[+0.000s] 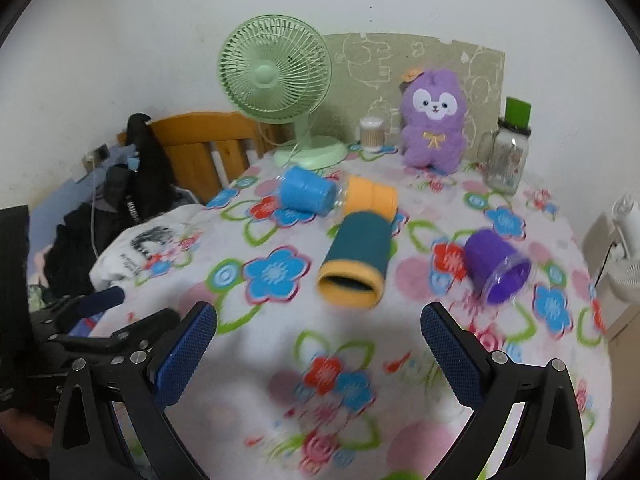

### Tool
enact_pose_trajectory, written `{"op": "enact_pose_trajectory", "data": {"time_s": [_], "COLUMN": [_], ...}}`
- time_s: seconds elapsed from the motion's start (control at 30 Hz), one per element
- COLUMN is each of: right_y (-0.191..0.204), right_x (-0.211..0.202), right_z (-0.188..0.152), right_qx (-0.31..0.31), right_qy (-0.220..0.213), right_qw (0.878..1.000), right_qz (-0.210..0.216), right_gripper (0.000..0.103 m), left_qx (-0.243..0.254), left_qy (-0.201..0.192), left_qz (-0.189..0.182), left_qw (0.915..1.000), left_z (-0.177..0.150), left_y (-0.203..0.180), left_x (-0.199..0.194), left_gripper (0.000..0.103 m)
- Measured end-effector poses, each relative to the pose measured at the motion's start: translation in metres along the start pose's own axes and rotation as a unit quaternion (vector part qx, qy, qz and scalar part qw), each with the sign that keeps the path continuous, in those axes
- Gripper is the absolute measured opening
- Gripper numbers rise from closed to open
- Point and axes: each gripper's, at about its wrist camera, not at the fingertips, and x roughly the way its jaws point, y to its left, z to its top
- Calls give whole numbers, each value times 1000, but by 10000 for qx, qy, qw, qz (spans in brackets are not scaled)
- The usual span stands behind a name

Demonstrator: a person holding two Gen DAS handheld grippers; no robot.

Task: Flip cup upside down
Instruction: 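Move the right gripper to the sideways teal cup and close on it, then lift the teal cup with the right gripper and swing it toward the left gripper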

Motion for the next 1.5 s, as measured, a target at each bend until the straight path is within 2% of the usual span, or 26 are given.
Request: {"op": "enact_pose_trajectory", "data": {"time_s": [0.27,0.4,0.63,0.8,0.83,0.93,0.97,1.2,1.5], "right_y": [-25,-30,-45,-47,-45,-38,-38,-27,2], "right_x": [62,105,162,185,187,193,194,165,63], "right_z": [38,52,61,55,54,49,48,47,41], "right_qx": [126,76,222,325,306,199,178,193,15], "right_qy": [432,788,1389,1866,1923,2095,2102,1912,1216], "right_qw": [9988,9963,9891,9818,9808,9776,9775,9811,9910], "right_qz": [-216,-347,-424,-143,-81,-26,-2,211,562], "right_gripper": [103,103,103,102,101,78,72,71,69], "left_qx": [-3,-32,-40,-149,-176,-172,-169,-230,-453], "left_qy": [99,253,380,548,551,524,523,529,390], "left_qz": [3,17,1,-138,-185,-235,-249,-253,-295], "left_qw": [10000,9997,9993,9983,9982,9982,9982,9980,9978], "left_z": [24,33,31,27,25,22,21,10,-7], "left_y": [3,3,1,5,6,5,4,8,27], "left_x": [30,52,67,70,68,62,60,47,14], "left_gripper": [103,103,103,103,103,103,103,103,103]}}
